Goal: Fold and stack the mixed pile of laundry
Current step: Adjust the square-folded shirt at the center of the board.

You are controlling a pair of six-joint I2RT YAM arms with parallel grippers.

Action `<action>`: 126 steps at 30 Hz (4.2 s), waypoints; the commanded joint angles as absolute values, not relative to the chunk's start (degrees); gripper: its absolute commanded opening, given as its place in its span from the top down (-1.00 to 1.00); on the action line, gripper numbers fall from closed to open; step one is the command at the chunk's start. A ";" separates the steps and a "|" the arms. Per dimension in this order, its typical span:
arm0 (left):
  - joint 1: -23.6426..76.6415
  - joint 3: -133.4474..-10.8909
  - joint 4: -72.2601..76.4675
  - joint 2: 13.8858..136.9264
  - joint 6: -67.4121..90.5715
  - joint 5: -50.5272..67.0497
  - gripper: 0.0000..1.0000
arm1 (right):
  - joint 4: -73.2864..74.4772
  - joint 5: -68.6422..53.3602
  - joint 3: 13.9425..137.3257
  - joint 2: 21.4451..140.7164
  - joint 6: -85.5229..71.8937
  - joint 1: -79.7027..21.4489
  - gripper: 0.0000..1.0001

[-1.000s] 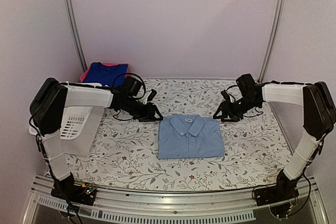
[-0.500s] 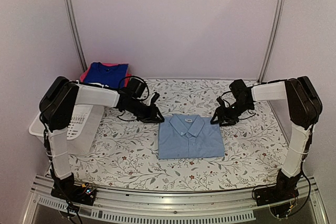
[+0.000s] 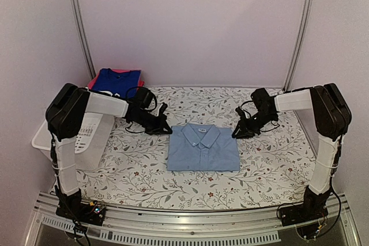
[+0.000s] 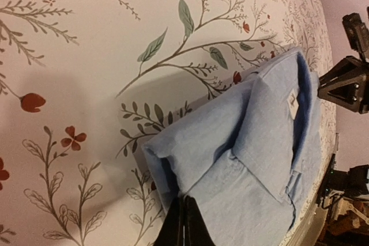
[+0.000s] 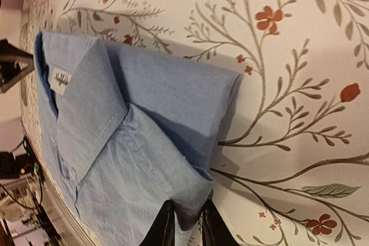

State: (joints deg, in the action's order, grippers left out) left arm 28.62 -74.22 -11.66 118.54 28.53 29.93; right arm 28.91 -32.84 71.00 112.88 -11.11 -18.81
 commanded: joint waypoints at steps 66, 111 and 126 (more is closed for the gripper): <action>21.72 -76.65 12.16 126.16 43.40 41.29 0.00 | 16.39 -47.97 84.44 120.93 -21.42 -28.66 0.17; 21.84 -75.03 14.26 126.38 44.91 42.69 -0.06 | 21.44 -42.11 83.30 131.20 -17.31 -31.08 0.18; 22.46 -79.27 14.55 131.18 45.81 44.59 -0.07 | 23.17 -41.53 83.92 132.33 -16.38 -31.03 0.18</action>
State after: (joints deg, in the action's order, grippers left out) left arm 21.96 -77.32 14.26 129.51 45.74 43.11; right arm 18.22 -47.20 84.62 127.98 -17.76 -31.07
